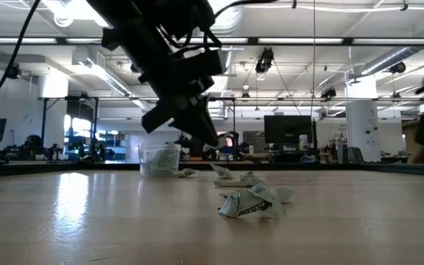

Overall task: Pick and place Stevia / Truvia into bins
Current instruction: Put the stevia packet into the top transparent container

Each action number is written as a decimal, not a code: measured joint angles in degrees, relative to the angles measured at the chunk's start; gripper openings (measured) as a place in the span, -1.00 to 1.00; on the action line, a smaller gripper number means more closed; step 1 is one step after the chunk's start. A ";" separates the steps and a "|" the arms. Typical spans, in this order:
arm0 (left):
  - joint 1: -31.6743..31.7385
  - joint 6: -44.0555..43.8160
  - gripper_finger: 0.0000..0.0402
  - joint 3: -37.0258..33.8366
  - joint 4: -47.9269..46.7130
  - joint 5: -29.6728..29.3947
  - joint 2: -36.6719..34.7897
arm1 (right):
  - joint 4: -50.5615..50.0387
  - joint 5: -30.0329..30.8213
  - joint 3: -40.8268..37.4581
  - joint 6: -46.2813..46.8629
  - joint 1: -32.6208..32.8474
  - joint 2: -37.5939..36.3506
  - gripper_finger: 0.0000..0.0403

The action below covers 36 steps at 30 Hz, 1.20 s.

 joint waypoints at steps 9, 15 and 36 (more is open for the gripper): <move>-0.62 -2.91 -1.00 -1.51 -7.93 -9.24 -6.43 | 0.15 0.01 -0.65 -0.17 -0.01 -0.03 -0.73; -0.28 -4.85 -1.00 -6.85 -9.29 -13.25 -11.64 | 0.36 0.01 -0.76 -0.17 0.00 -0.03 -0.73; 4.90 -7.64 -1.00 -22.88 2.71 -7.75 -24.01 | 1.55 0.04 -0.86 -1.07 -1.14 -0.03 -0.73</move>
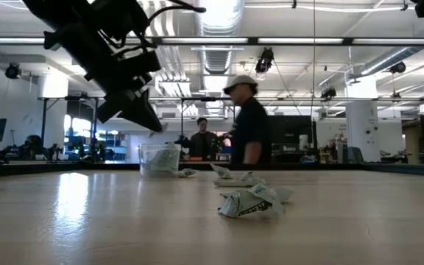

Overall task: Pick and place Stevia / Truvia into bins
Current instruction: Put the stevia packet into the top transparent container, then put the stevia packet into the bottom transparent container

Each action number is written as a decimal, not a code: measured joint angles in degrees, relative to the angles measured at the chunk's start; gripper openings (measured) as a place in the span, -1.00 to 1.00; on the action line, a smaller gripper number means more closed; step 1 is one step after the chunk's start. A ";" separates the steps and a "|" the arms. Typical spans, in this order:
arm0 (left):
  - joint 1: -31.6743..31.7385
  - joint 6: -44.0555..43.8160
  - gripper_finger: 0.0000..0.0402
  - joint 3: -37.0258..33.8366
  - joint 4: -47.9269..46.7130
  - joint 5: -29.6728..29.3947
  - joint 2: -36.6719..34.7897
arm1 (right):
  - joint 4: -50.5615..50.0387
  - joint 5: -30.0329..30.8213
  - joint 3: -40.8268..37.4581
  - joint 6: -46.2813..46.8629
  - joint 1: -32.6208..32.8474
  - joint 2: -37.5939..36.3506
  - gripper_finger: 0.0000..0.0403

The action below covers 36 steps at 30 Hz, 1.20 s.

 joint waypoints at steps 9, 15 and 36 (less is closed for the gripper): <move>4.30 -1.78 -1.00 -0.07 -0.29 3.71 3.04 | 0.08 -0.01 -0.20 0.00 0.00 0.00 -0.73; 4.72 -2.92 -1.00 -0.07 -0.18 3.84 3.41 | 0.11 -0.03 -0.20 0.00 0.00 0.00 -0.73; 4.74 -2.98 -0.49 -0.07 0.31 3.46 3.43 | 0.20 -0.03 -0.20 0.01 0.00 0.00 -0.73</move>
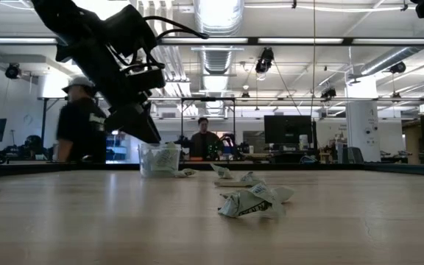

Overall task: Pick and place Stevia / Truvia into bins
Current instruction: Put the stevia packet into the bottom transparent container

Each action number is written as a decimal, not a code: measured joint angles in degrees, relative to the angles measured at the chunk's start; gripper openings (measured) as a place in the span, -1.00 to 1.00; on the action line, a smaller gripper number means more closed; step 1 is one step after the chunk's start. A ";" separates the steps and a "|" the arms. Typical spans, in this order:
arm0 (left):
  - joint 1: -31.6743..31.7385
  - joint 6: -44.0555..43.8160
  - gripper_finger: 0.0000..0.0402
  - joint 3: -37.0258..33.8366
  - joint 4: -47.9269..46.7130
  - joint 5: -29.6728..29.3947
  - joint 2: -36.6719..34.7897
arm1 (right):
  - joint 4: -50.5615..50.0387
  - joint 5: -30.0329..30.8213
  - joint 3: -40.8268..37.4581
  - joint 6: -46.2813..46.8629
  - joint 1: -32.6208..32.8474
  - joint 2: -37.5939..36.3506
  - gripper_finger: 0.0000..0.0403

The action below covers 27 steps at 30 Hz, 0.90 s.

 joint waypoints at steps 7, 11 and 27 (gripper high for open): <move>-0.33 -0.16 -0.43 0.63 -1.69 -0.29 -2.11 | 0.03 0.00 -0.03 -0.01 -0.03 0.00 -0.73; -1.35 -2.65 -0.43 2.34 -2.75 -0.37 -4.85 | 0.96 0.63 -0.50 -0.03 -0.33 0.00 -0.73; -10.92 -2.93 -0.43 2.71 -2.47 -0.29 -13.95 | 32.45 -21.75 -10.39 -17.45 -17.56 0.45 -0.73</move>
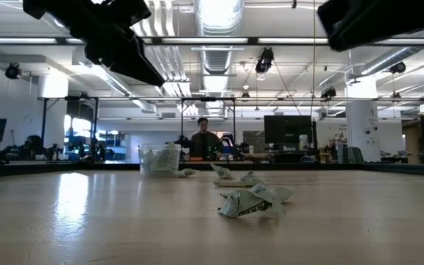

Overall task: Pick and place Stevia / Truvia into bins
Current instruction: Put the stevia packet into the bottom transparent container

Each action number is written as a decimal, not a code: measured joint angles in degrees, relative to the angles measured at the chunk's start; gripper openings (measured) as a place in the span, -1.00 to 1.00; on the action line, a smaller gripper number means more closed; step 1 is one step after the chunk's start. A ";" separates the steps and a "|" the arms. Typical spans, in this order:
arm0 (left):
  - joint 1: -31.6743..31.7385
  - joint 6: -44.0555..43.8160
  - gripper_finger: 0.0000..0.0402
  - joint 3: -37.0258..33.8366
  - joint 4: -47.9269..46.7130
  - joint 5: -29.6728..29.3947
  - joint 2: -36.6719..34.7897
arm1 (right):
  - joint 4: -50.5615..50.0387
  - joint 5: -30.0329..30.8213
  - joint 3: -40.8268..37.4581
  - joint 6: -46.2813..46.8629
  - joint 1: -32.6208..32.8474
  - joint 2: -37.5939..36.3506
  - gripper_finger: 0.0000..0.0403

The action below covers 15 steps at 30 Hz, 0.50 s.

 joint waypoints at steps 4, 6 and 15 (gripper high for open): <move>-0.19 0.17 -0.43 -0.07 0.27 0.02 -0.06 | 1.67 -4.30 -0.34 -0.63 -3.59 2.95 -0.73; -0.17 0.17 -0.43 -0.07 0.30 0.00 -0.06 | 3.22 -5.88 -0.47 -1.95 -4.67 5.60 -0.73; -0.17 0.22 -0.43 -0.31 0.30 0.00 0.00 | 7.09 -12.11 3.41 -6.98 -7.25 15.50 -0.73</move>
